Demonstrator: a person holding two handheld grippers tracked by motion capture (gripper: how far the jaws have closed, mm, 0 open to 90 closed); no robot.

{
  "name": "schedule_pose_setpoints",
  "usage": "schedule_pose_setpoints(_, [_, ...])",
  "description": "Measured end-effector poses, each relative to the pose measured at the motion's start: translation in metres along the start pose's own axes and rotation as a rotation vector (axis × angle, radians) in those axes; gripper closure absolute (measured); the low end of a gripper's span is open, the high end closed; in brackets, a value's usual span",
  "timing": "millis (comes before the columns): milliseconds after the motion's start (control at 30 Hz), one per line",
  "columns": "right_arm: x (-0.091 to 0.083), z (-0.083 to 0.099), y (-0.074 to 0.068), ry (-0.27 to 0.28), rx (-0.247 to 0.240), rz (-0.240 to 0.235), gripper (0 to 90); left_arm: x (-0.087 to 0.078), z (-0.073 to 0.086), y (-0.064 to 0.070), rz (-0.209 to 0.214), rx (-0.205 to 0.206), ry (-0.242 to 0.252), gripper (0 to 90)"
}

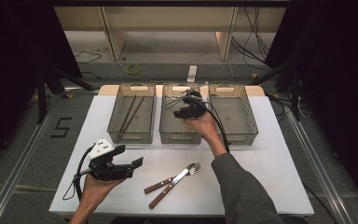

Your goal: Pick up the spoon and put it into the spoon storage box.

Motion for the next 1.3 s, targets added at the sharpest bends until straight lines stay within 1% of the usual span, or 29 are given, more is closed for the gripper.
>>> schedule_pose_setpoints(67, [-0.004, -0.002, -0.001, 0.016, 0.004, 0.001, 52.7, 0.000, 0.000, 0.000, -0.001, -0.002, 0.001, 15.8])
schedule_pose_setpoints(133, [-0.010, -0.003, -0.003, 0.032, 0.002, -0.013, 51.1, -0.001, 0.000, -0.001, -0.002, -0.001, 0.001, 15.8])
schedule_pose_setpoints(233, [-0.019, -0.003, -0.010, 0.048, -0.022, -0.039, 48.0, -0.001, 0.000, -0.001, -0.005, -0.004, 0.003, 15.8])
schedule_pose_setpoints(300, [-0.024, -0.001, -0.017, 0.054, -0.044, -0.064, 45.0, -0.001, 0.000, -0.001, -0.008, -0.004, 0.003, 15.8])
schedule_pose_setpoints(367, [-0.030, 0.002, -0.025, 0.051, -0.083, -0.075, 42.2, -0.001, 0.000, -0.002, -0.010, -0.006, 0.004, 15.8])
schedule_pose_setpoints(433, [-0.037, 0.005, -0.034, 0.058, -0.117, -0.091, 41.1, -0.001, 0.000, -0.002, -0.012, -0.007, 0.006, 15.8])
schedule_pose_setpoints(533, [-0.045, 0.014, -0.047, 0.065, -0.157, -0.115, 39.0, -0.002, 0.000, -0.002, -0.014, -0.008, 0.006, 15.8])
schedule_pose_setpoints(600, [-0.047, 0.022, -0.055, 0.055, -0.180, -0.129, 37.9, -0.002, 0.000, -0.002, -0.015, -0.008, 0.005, 15.8])
schedule_pose_setpoints(667, [-0.048, 0.031, -0.064, 0.042, -0.207, -0.139, 37.3, -0.002, 0.000, -0.003, -0.017, -0.005, 0.004, 15.7])
schedule_pose_setpoints(800, [-0.048, 0.049, -0.081, 0.032, -0.238, -0.168, 37.7, -0.002, -0.001, -0.004, -0.022, -0.011, 0.011, 15.7])
schedule_pose_setpoints(900, [-0.046, 0.063, -0.091, 0.026, -0.252, -0.185, 39.1, -0.002, 0.000, -0.004, -0.025, -0.010, 0.009, 15.6])
schedule_pose_setpoints(967, [-0.043, 0.071, -0.096, 0.017, -0.255, -0.185, 39.5, -0.002, -0.001, -0.004, -0.026, -0.011, 0.010, 15.7])
schedule_pose_setpoints(1000, [-0.041, 0.075, -0.097, 0.019, -0.263, -0.185, 39.6, -0.002, 0.000, -0.004, -0.027, -0.010, 0.010, 15.6])
schedule_pose_setpoints(1067, [-0.038, 0.082, -0.100, 0.009, -0.256, -0.193, 39.6, -0.003, -0.001, -0.004, -0.026, -0.012, 0.013, 15.7])
schedule_pose_setpoints(1167, [-0.035, 0.090, -0.100, 0.009, -0.250, -0.202, 40.4, -0.003, -0.001, -0.005, -0.028, -0.013, 0.013, 15.6])
schedule_pose_setpoints(1267, [-0.033, 0.096, -0.103, -0.005, -0.267, -0.206, 41.7, -0.003, 0.000, -0.004, -0.031, -0.009, 0.011, 15.7])
schedule_pose_setpoints(1300, [-0.033, 0.098, -0.104, -0.005, -0.262, -0.214, 42.5, -0.003, 0.000, -0.004, -0.031, -0.009, 0.012, 15.7])
Point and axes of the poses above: each handheld gripper's, and its own axes: x roughly forward along the jaws, z roughly out of its underside, y roughly to its right, the point moved 4 cm from there along x, roughly forward along the jaws, and after that the axes turned 2 degrees about x, right-handed, at the moved point
